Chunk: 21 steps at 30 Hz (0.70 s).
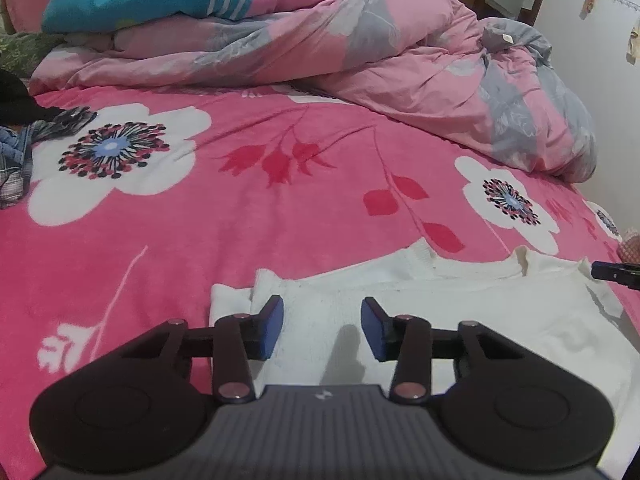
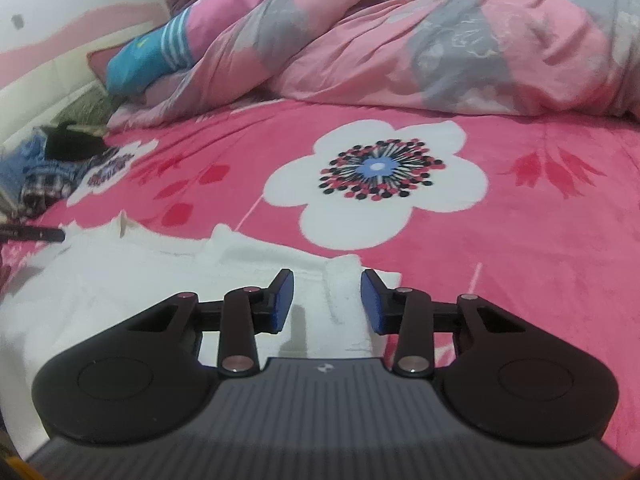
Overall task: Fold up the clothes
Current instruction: 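Pinch the sweatshirt hem with the right gripper while the left gripper pinches it too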
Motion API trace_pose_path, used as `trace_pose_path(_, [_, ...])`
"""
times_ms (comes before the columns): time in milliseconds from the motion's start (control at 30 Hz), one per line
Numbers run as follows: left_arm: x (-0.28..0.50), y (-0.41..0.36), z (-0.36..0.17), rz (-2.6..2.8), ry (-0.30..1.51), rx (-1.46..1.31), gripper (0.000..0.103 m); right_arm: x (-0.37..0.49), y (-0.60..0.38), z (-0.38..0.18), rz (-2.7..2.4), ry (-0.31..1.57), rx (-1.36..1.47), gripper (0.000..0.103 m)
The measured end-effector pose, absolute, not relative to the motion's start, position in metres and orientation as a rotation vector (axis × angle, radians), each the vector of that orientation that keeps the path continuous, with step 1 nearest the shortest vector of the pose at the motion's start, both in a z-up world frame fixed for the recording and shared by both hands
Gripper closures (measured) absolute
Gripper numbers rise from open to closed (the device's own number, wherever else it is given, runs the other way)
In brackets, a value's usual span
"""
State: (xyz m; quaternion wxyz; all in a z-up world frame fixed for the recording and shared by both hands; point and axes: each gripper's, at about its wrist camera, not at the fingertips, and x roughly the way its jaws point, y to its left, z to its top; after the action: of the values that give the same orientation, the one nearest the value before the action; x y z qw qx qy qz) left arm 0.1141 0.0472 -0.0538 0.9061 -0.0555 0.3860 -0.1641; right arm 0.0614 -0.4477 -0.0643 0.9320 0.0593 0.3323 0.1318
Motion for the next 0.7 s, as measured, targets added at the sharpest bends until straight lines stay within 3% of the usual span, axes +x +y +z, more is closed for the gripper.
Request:
trace_pose_path(67, [0.116,0.047,-0.055,-0.334,0.797,-0.115,0.065,0.064,-0.444,-0.066,0.268,0.690,0.098,0.075])
trace_pose_path(233, [0.119,0.048,-0.057,-0.323,0.793,-0.114,0.075,0.065,-0.443,-0.068,0.258,0.680,0.089,0.094])
trace_pose_path(400, [0.123,0.051,-0.060,-0.303,0.798,-0.129,0.076,0.062,-0.438,-0.069,0.262,0.674,0.071,0.096])
trace_pose_path(567, [0.117,0.051,-0.052,-0.289,0.757,-0.122,0.056,0.066,-0.435,-0.072,0.253,0.678,0.087,0.093])
trace_pose_path(700, [0.114,0.045,-0.051,-0.272,0.743,-0.051,0.050,0.067,-0.433,-0.072,0.254,0.679,0.092,0.088])
